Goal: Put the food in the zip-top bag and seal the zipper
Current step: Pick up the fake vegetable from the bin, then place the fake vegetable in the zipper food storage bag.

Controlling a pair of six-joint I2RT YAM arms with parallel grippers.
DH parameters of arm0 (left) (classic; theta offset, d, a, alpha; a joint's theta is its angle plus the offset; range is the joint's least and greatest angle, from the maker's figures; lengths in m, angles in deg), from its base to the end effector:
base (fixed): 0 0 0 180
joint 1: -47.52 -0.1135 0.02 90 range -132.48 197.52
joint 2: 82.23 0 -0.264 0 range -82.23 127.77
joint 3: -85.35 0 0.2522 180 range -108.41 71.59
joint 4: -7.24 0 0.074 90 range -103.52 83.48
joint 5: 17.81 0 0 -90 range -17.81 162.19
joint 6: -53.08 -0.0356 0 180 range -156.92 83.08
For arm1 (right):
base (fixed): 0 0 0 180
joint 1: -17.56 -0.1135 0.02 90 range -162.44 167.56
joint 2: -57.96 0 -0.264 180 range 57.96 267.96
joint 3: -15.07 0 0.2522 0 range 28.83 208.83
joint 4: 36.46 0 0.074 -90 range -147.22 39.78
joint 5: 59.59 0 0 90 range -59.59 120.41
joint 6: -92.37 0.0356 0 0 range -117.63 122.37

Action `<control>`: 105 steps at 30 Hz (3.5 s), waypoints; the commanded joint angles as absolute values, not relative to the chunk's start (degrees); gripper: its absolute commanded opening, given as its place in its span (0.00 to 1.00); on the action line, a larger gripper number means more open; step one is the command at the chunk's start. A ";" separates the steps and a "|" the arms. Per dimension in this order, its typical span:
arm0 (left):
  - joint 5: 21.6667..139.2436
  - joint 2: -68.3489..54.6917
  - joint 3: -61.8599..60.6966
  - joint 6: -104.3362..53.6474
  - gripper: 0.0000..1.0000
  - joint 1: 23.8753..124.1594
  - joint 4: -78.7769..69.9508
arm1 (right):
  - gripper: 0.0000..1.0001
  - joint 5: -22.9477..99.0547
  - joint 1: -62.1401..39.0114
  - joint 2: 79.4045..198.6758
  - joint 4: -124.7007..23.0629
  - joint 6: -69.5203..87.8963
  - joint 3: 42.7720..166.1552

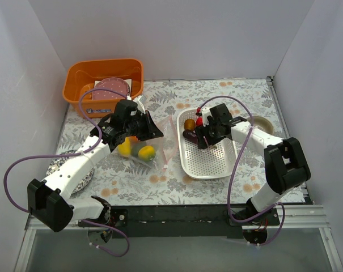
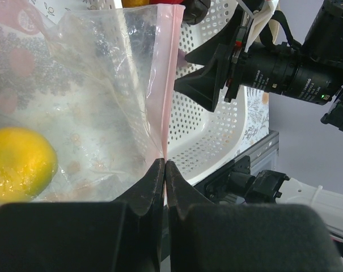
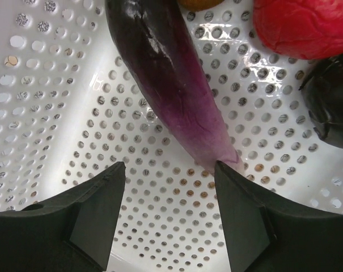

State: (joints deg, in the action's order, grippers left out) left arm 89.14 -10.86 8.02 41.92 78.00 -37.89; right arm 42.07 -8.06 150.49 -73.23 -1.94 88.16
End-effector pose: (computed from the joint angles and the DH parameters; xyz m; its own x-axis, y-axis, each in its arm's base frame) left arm 0.2277 -0.1460 0.3216 -0.7725 -0.6343 0.0306 -0.4024 0.4517 -0.7963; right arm 0.2945 0.1492 0.2028 -0.7078 -0.4211 -0.5672 -0.5797 0.8051 0.1257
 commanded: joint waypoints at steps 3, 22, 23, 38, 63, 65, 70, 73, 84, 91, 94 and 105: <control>89.42 -11.39 6.99 41.30 0.00 77.75 -38.42 | 0.69 37.62 -8.37 145.35 -67.48 -0.79 88.69; 87.58 -13.77 8.40 41.74 0.00 77.75 -37.89 | 0.78 45.79 -7.49 157.28 -69.47 -4.57 91.59; 87.40 -13.77 8.22 41.65 0.00 77.75 -38.15 | 0.78 45.88 -7.49 157.10 -69.21 -4.40 91.06; 88.01 -13.15 8.48 41.47 0.00 77.75 -37.89 | 0.42 46.93 -7.49 148.07 -68.51 -0.44 83.33; 89.15 -9.29 7.52 41.91 0.00 77.75 -36.31 | 0.30 58.80 -17.23 124.31 -62.70 19.25 84.46; 89.24 -8.85 7.34 42.18 0.00 77.75 -35.79 | 0.30 58.28 -18.29 125.54 -65.07 18.90 85.08; 88.98 -8.58 7.08 42.44 0.00 77.75 -35.34 | 0.27 53.19 -20.41 126.78 -69.64 18.19 85.61; 88.46 -8.58 6.81 42.62 0.00 77.75 -35.52 | 0.24 51.86 -20.58 126.95 -70.70 18.98 84.99; 86.60 -9.28 6.90 42.35 0.00 77.75 -36.23 | 0.16 54.04 -21.29 135.91 -76.68 22.23 93.42; 88.54 -9.11 7.78 42.70 0.00 77.75 -35.43 | 0.18 62.84 -21.55 138.37 -69.64 26.72 94.66; 88.28 -9.64 7.95 42.70 0.00 77.75 -35.34 | 0.18 62.41 -21.90 140.22 -72.19 26.19 96.41; 87.40 -10.08 8.22 43.06 0.00 77.75 -35.26 | 0.17 58.36 -23.48 139.27 -83.27 22.50 96.86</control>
